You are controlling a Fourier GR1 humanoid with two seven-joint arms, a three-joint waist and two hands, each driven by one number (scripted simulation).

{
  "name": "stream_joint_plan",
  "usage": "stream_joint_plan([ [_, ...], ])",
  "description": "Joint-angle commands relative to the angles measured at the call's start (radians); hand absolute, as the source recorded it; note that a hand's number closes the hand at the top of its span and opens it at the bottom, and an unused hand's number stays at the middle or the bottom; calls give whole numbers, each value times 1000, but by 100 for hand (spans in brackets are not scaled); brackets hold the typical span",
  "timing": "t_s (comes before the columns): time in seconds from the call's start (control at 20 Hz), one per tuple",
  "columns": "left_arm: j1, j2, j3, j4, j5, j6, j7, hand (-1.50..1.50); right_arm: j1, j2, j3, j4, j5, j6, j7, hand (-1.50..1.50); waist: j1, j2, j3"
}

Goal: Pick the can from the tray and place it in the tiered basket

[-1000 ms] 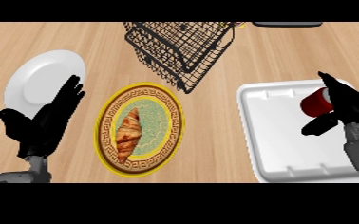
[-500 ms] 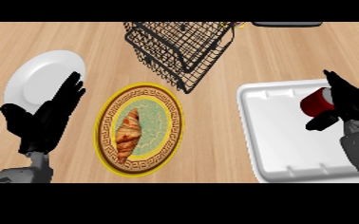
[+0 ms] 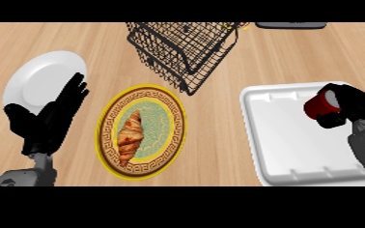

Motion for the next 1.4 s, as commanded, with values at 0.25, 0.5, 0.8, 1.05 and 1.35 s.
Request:
stream_joint_plan([
  [0.25, 18, 20, 45, -10, 18, -53, 2, 0, 52, 61, 57, -30, 149, -84, -15, 150, -3, 6, 10],
  [0.5, 17, -16, 29, -7, -22, -26, -6, 0, 125, 65, 36, -208, 204, -152, 44, 150, -12, 4, 9],
  [0.8, 69, -1, 47, -45, -2, -52, -7, 0, 283, 183, 127, -498, 341, -250, 257, 150, -15, 1, 9],
  [1.05, 67, -19, 30, -46, -22, -29, -3, 0, 260, 250, 97, -698, 302, -437, 200, 150, -25, -6, 10],
  [1.35, 14, -17, 46, -31, -18, -22, 30, 0, 202, 287, 132, -964, 314, -349, 283, 150, -14, 2, 9],
])
